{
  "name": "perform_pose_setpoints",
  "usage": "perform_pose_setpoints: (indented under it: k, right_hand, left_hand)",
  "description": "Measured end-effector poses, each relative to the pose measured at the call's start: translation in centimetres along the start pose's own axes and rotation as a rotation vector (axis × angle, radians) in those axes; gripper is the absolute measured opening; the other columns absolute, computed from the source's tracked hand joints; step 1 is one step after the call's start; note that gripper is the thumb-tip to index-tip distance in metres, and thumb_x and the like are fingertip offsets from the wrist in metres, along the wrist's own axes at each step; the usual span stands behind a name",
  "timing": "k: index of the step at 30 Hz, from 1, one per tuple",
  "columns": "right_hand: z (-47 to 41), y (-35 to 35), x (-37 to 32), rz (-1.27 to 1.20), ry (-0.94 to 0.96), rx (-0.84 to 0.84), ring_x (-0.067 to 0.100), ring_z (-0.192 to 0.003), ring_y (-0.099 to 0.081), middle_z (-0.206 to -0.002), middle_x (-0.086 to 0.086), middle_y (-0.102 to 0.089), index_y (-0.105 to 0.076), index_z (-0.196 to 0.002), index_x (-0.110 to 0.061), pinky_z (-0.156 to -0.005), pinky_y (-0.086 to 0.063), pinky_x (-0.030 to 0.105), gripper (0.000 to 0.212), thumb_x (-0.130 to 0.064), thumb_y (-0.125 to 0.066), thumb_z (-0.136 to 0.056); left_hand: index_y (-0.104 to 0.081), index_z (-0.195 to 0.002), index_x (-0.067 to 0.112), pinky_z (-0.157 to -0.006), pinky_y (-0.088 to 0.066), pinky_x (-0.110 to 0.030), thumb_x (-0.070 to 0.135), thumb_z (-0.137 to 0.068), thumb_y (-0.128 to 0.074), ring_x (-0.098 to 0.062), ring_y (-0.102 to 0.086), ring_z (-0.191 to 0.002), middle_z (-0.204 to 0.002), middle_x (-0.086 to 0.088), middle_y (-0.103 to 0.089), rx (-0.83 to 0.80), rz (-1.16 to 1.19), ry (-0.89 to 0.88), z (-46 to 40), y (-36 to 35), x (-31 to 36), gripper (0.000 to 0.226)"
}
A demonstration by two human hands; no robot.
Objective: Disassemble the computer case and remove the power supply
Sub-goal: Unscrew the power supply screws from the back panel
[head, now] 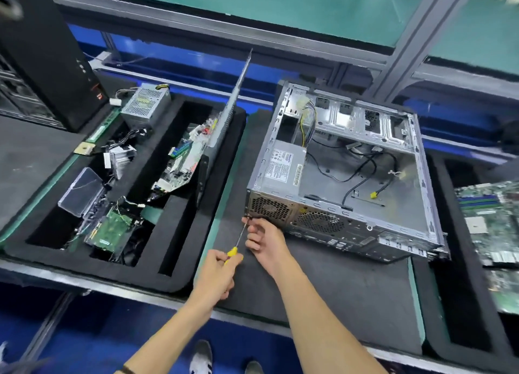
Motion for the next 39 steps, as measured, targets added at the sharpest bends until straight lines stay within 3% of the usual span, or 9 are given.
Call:
perform_pose_setpoints:
  k: [3, 10, 19, 26, 39]
  right_hand:
    - [-0.1, 0.0, 0.2, 0.009, 0.032, 0.035, 0.003, -0.037, -0.027, -0.060, 0.002, -0.062, -0.056, -0.114, 0.007, -0.034, -0.019, 0.016, 0.020, -0.004, -0.048, -0.100]
    - [-0.2, -0.1, 0.4, 0.038, 0.041, 0.067, 0.004, -0.039, -0.025, -0.063, 0.003, -0.050, -0.062, -0.104, 0.009, -0.034, -0.018, 0.016, 0.021, -0.006, -0.049, -0.099]
    - [-0.3, 0.2, 0.4, 0.064, 0.025, 0.052, 0.004, -0.039, -0.026, -0.061, 0.001, -0.046, -0.066, -0.104, 0.008, -0.035, -0.018, 0.016, 0.023, -0.009, -0.052, -0.097]
    - [-0.4, 0.3, 0.4, 0.072, 0.029, 0.043, 0.005, -0.042, -0.026, -0.061, 0.001, -0.047, -0.065, -0.107, 0.008, -0.035, -0.019, 0.017, 0.024, -0.010, -0.052, -0.099]
    - [-0.2, 0.1, 0.9, 0.068, 0.093, 0.048, 0.003, -0.041, -0.027, -0.061, -0.001, -0.046, -0.063, -0.110, 0.008, -0.036, -0.018, 0.016, 0.024, -0.012, -0.051, -0.103]
  left_hand:
    - [-0.037, -0.090, 0.012, -0.038, -0.018, -0.020, 0.018, -0.097, -0.063, -0.013, -0.029, -0.043, -0.062, -0.001, -0.044, -0.085, 0.039, -0.062, 0.0, 1.1, -0.1, 0.027]
    - [-0.053, -0.097, -0.002, -0.039, -0.034, -0.025, 0.023, -0.094, -0.068, -0.017, -0.049, -0.047, -0.074, -0.009, -0.071, -0.170, -0.041, -0.117, -0.9, 3.8, 0.7, 0.029]
    - [-0.052, -0.097, -0.011, -0.038, -0.042, -0.027, 0.019, -0.093, -0.070, -0.024, -0.057, -0.050, -0.075, -0.017, -0.071, -0.260, 0.029, -0.108, -1.6, 4.5, 0.7, 0.035]
    - [-0.054, -0.093, -0.003, -0.044, -0.051, -0.033, 0.019, -0.094, -0.070, -0.028, -0.061, -0.053, -0.074, -0.018, -0.070, -0.277, 0.092, -0.096, -1.8, 4.3, 0.3, 0.027]
    - [-0.056, -0.097, -0.005, -0.046, -0.053, -0.034, 0.023, -0.094, -0.069, -0.027, -0.060, -0.051, -0.071, -0.015, -0.069, -0.253, 0.091, -0.157, -1.7, 4.2, -0.2, 0.031]
Point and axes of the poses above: each hand's wrist, its own z-axis away from the middle knuckle, its own y-axis out of the back of the hand, x = y × z, the point moved 1 cm from there along -z, towards the middle knuckle
